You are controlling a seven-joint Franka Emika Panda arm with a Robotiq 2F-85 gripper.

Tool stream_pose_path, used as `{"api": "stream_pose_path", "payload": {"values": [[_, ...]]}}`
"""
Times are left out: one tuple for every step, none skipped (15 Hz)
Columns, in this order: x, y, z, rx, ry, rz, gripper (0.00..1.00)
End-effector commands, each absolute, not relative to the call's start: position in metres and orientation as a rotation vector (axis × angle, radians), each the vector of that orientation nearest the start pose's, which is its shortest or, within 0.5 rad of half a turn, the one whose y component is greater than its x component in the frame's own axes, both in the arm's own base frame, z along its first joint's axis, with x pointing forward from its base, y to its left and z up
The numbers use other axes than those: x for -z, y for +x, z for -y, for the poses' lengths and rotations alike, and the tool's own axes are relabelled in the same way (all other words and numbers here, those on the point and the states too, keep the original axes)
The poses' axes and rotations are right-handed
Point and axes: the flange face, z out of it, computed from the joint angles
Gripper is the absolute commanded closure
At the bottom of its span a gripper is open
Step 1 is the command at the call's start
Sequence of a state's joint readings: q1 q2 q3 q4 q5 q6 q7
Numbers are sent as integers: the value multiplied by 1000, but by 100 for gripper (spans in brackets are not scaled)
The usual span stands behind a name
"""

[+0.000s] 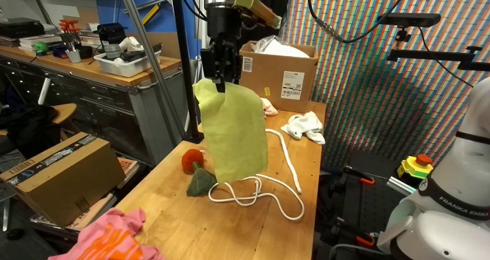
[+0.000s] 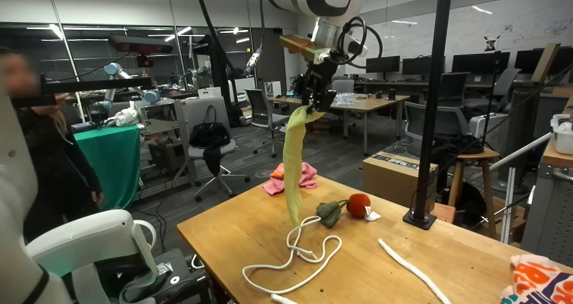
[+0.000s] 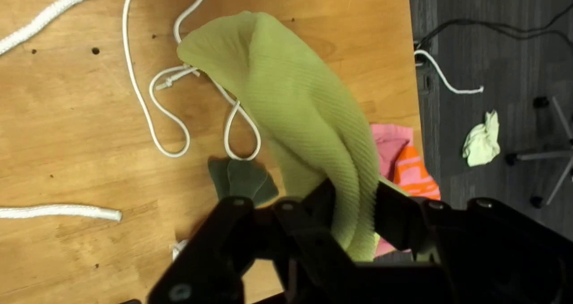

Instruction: Separate the things on the heap

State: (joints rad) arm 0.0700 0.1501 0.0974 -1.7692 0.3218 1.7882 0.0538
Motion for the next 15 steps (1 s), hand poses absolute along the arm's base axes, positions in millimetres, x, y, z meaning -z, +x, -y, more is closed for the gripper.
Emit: {"api": "stream_pose_path", "payload": {"values": [[-468,566,-151,-366,-2797,214,92],[-463,561,-161,-406,-2791,264,92],[-459,556,-171,-439,-2786,307,92],[-453,552,-184,-472,-2777,355,92],[-448,548,-195,-504,-2768,396,92],[-442,543,-208,-541,-2753,441,92],[-436,539,-219,-572,-2742,476,92],[-431,536,-231,-598,-2727,509,92],[-425,533,-240,-624,-2715,534,92],[-418,531,-249,-646,-2698,554,92],[-413,530,-257,-667,-2678,564,92],[-406,529,-263,-688,-2665,570,92],[-398,528,-267,-706,-2651,571,92],[-392,528,-272,-725,-2631,559,92],[-385,528,-276,-738,-2609,537,92]]}}
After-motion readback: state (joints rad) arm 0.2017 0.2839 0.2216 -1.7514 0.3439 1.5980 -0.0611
